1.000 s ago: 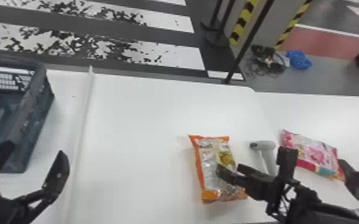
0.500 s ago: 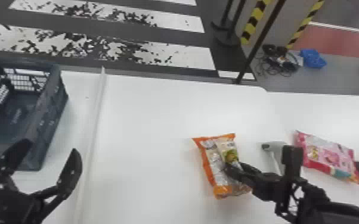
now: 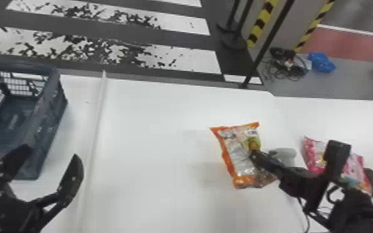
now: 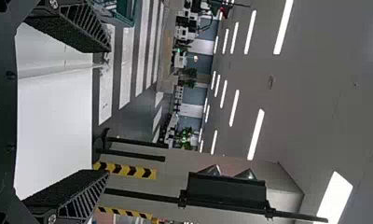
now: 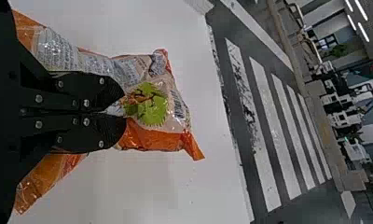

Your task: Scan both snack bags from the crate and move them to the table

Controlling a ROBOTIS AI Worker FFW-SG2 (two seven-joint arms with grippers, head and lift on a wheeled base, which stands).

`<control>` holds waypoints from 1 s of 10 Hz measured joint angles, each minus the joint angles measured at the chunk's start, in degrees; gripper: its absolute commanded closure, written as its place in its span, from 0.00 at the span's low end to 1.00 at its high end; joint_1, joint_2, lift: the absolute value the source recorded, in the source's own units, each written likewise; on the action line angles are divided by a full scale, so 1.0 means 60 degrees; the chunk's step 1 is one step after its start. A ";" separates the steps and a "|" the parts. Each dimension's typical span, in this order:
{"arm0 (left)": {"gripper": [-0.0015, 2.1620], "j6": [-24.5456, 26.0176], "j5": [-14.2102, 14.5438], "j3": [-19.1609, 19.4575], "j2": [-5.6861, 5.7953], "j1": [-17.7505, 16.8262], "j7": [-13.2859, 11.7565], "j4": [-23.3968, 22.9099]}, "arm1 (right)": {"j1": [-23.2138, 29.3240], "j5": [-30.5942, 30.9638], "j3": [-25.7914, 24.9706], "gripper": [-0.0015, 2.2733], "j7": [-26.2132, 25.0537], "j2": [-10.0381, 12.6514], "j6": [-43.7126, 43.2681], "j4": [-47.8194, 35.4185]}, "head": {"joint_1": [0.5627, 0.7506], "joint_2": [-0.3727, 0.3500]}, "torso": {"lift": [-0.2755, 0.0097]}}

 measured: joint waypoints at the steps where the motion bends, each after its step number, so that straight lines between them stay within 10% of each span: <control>1: 0.03 0.0000 0.0000 0.0001 0.0024 0.0000 -0.0001 -0.0023 | -0.0629 -0.0226 -0.0484 0.99 -0.0310 -0.0005 0.0296 0.0047 | 0.70 0.14 | 0.66; 5: 0.03 0.0023 -0.0005 0.0180 0.0096 0.0147 -0.0001 -0.0026 | -0.3661 0.0106 -0.1861 0.99 -0.1862 -0.0306 -0.0914 0.2680 | 0.70 0.03 | 0.66; 10: 0.03 0.0030 -0.0014 0.0108 0.0057 0.0066 -0.0010 0.0046 | -0.4205 0.0037 -0.2209 0.99 -0.4656 -0.0978 -0.4446 0.5875 | 0.70 0.03 | 0.66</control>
